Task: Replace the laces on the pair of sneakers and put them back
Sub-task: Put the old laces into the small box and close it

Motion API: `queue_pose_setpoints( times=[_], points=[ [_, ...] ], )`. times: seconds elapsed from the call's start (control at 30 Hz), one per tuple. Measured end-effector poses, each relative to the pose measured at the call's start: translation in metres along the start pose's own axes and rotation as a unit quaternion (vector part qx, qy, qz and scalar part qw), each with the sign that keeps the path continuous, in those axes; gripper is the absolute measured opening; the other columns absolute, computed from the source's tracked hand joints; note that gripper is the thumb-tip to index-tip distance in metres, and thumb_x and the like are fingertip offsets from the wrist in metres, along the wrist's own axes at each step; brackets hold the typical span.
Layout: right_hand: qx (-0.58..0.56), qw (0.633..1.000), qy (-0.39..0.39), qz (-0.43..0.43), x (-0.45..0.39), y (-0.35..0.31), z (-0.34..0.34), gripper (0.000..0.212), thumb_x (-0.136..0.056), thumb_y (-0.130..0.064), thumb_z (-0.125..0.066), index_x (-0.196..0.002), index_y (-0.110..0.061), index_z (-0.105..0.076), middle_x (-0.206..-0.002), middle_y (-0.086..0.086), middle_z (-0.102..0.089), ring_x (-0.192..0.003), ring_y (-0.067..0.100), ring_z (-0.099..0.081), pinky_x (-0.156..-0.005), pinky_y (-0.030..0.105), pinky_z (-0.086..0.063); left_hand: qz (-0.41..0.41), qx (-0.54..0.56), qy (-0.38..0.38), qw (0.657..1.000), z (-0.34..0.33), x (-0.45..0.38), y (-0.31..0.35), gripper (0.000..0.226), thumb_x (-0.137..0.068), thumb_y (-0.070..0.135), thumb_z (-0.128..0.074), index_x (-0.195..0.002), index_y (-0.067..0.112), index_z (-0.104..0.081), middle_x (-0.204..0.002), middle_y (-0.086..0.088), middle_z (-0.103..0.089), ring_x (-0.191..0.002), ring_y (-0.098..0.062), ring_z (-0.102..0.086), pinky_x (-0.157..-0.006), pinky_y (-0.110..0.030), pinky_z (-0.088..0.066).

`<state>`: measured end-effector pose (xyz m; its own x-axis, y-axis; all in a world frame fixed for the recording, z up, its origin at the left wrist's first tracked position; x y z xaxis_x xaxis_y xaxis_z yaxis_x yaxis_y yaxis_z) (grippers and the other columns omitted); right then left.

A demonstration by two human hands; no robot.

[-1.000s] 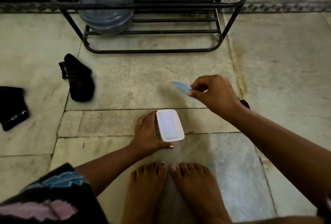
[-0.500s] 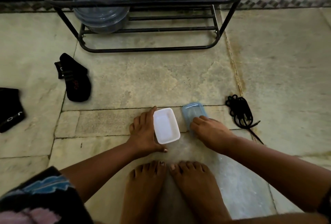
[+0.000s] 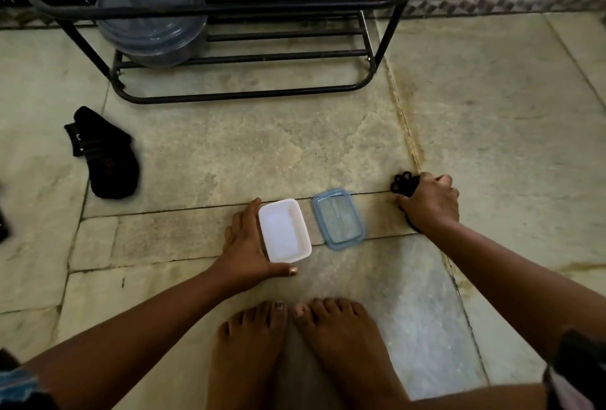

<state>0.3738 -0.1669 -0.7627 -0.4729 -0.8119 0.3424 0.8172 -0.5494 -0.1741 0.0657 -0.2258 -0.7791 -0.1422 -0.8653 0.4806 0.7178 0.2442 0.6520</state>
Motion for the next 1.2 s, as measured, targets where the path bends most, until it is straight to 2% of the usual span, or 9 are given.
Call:
queue_pose_setpoints(
  times=[0.13,0.33,0.53,0.63,0.8,0.9,0.97,1.1,1.2],
  points=[
    [0.025,0.997,0.007,0.067,0.004,-0.006,-0.009,0.038,-0.087,-0.02,-0.065,-0.121,-0.005,-0.054,-0.12,0.017,-0.049,-0.11,0.034,-0.047,-0.087,0.039,-0.044,0.048,0.108,0.013,0.993,0.002,0.001,-0.002,0.128,-0.04,0.057,-0.084,-0.143,0.03,-0.014,-0.143,0.005,-0.024,-0.125,-0.017,-0.042,-0.103,-0.041,-0.043],
    [0.034,0.987,0.005,0.155,0.01,-0.011,-0.018,0.02,-0.088,-0.003,-0.054,-0.106,-0.003,-0.062,-0.107,0.017,-0.056,-0.099,0.032,-0.053,-0.077,0.034,-0.044,0.105,0.238,0.058,0.964,0.001,-0.001,0.001,0.049,-0.085,0.022,-0.069,-0.126,0.013,-0.044,-0.11,0.004,-0.056,-0.096,-0.011,-0.058,-0.068,-0.02,-0.047],
    [-0.091,0.99,-0.077,0.069,0.006,-0.021,0.0,0.01,-0.085,-0.006,-0.065,-0.089,0.002,-0.068,-0.087,0.02,-0.067,-0.079,0.03,-0.064,-0.071,0.039,-0.056,0.141,0.251,0.045,0.957,-0.003,-0.005,-0.004,0.019,-0.088,0.014,-0.065,-0.105,0.01,-0.057,-0.104,-0.011,-0.065,-0.092,-0.024,-0.065,-0.065,-0.027,-0.051],
    [-0.2,0.963,-0.181,0.028,0.023,-0.049,0.013,0.014,-0.074,-0.004,-0.076,-0.084,-0.002,-0.067,-0.084,0.019,-0.069,-0.078,0.031,-0.068,-0.075,0.043,-0.058,0.142,0.279,0.027,0.949,-0.005,-0.003,-0.001,0.009,-0.088,0.011,-0.064,-0.094,0.009,-0.058,-0.099,-0.014,-0.067,-0.089,-0.028,-0.067,-0.074,-0.037,-0.057],
    [-0.26,0.899,-0.347,0.06,0.071,-0.107,0.002,0.017,-0.073,0.004,-0.074,-0.087,0.006,-0.065,-0.083,0.022,-0.068,-0.073,0.034,-0.067,-0.07,0.042,-0.058,0.135,0.276,0.023,0.951,-0.006,-0.001,0.002,0.011,-0.088,0.012,-0.065,-0.088,0.004,-0.057,-0.09,-0.018,-0.065,-0.074,-0.022,-0.063,-0.063,-0.027,-0.054],
    [-0.217,0.913,-0.33,0.1,0.084,-0.12,-0.014,0.013,-0.075,-0.002,-0.075,-0.085,0.0,-0.066,-0.082,0.018,-0.068,-0.066,0.026,-0.066,-0.061,0.034,-0.059,0.142,0.274,0.01,0.951,-0.009,0.002,0.004,0.021,-0.088,0.014,-0.066,-0.095,-0.005,-0.059,-0.092,-0.024,-0.066,-0.077,-0.031,-0.064,-0.071,-0.038,-0.055],
    [-0.179,0.929,-0.293,0.139,0.087,-0.123,-0.022,0.02,-0.076,-0.013,-0.078,-0.088,-0.001,-0.069,-0.085,0.018,-0.07,-0.072,0.027,-0.069,-0.068,0.041,-0.06,0.145,0.273,0.005,0.951,-0.011,0.004,0.004,0.021,-0.087,0.015,-0.066,-0.093,-0.005,-0.061,-0.092,-0.025,-0.068,-0.083,-0.037,-0.066,-0.077,-0.044,-0.055],
    [-0.125,0.936,-0.258,0.203,0.099,-0.125,-0.018,0.048,-0.079,-0.031,-0.075,-0.113,0.0,-0.064,-0.103,0.017,-0.069,-0.092,0.028,-0.067,-0.083,0.045,-0.055,0.158,0.288,-0.001,0.944,-0.013,0.005,0.001,0.01,-0.089,0.012,-0.063,-0.082,0.006,-0.06,-0.073,-0.011,-0.062,-0.065,-0.021,-0.058,-0.064,-0.032,-0.051],
    [-0.12,0.942,-0.199,0.241,0.099,-0.123,-0.004,0.045,-0.085,-0.026,-0.069,-0.123,-0.005,-0.059,-0.117,0.009,-0.065,-0.106,0.022,-0.061,-0.088,0.029,-0.049,0.164,0.291,-0.001,0.943,-0.011,0.005,0.001,0.013,-0.092,0.01,-0.059,-0.079,0.009,-0.058,-0.066,-0.005,-0.056,-0.057,-0.015,-0.051,-0.054,-0.025,-0.044]
  ],
)
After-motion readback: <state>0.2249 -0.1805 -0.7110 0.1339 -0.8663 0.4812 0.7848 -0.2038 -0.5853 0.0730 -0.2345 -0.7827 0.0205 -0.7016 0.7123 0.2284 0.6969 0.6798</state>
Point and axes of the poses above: each hand's wrist, its own x-axis away from the middle knuckle, its own z-axis out of the back of the hand, y = z × x, the point moved 4 cm from there along -x, towards the middle knuckle
